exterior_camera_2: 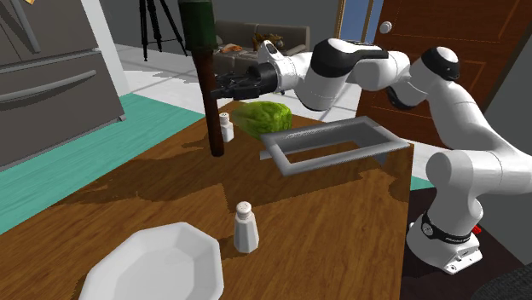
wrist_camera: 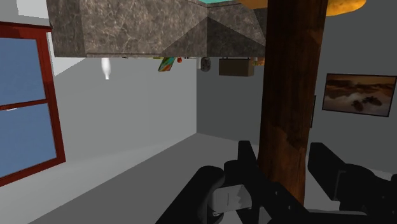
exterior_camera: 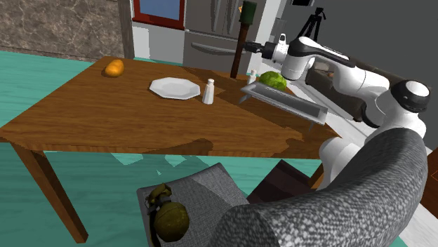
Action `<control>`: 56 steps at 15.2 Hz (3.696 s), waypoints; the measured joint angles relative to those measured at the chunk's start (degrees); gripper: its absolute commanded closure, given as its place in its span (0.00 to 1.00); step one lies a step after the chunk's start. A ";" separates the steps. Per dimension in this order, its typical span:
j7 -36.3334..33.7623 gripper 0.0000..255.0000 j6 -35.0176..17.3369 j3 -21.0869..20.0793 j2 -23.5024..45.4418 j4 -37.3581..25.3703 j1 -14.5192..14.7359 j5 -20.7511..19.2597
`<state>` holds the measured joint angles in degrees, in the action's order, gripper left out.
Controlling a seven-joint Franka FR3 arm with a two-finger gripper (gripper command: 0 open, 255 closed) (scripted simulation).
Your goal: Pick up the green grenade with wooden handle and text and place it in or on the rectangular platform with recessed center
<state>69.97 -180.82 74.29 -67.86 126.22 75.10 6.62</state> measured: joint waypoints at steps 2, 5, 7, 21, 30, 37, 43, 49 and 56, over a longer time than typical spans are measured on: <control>-0.80 1.00 0.71 -0.67 1.02 -0.86 -0.12 0.39; -2.16 1.00 1.94 -1.90 2.66 -2.07 -0.69 1.03; -2.94 1.00 2.49 -2.54 3.66 -2.84 -0.78 1.39; -8.36 1.00 7.69 -7.66 9.46 -7.26 -4.20 3.36; -12.06 1.00 10.16 -20.41 2.31 10.04 -25.54 3.85; -15.13 1.00 16.99 -27.90 -7.20 20.72 -41.42 3.91; -18.56 1.00 26.36 -32.87 -17.11 27.06 -54.12 4.14; -17.19 1.00 27.66 -31.11 -21.04 31.33 -57.79 3.55; -13.65 1.00 26.61 -26.57 -23.34 35.71 -59.83 2.40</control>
<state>56.32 -154.21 47.71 -91.20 161.94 15.27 9.03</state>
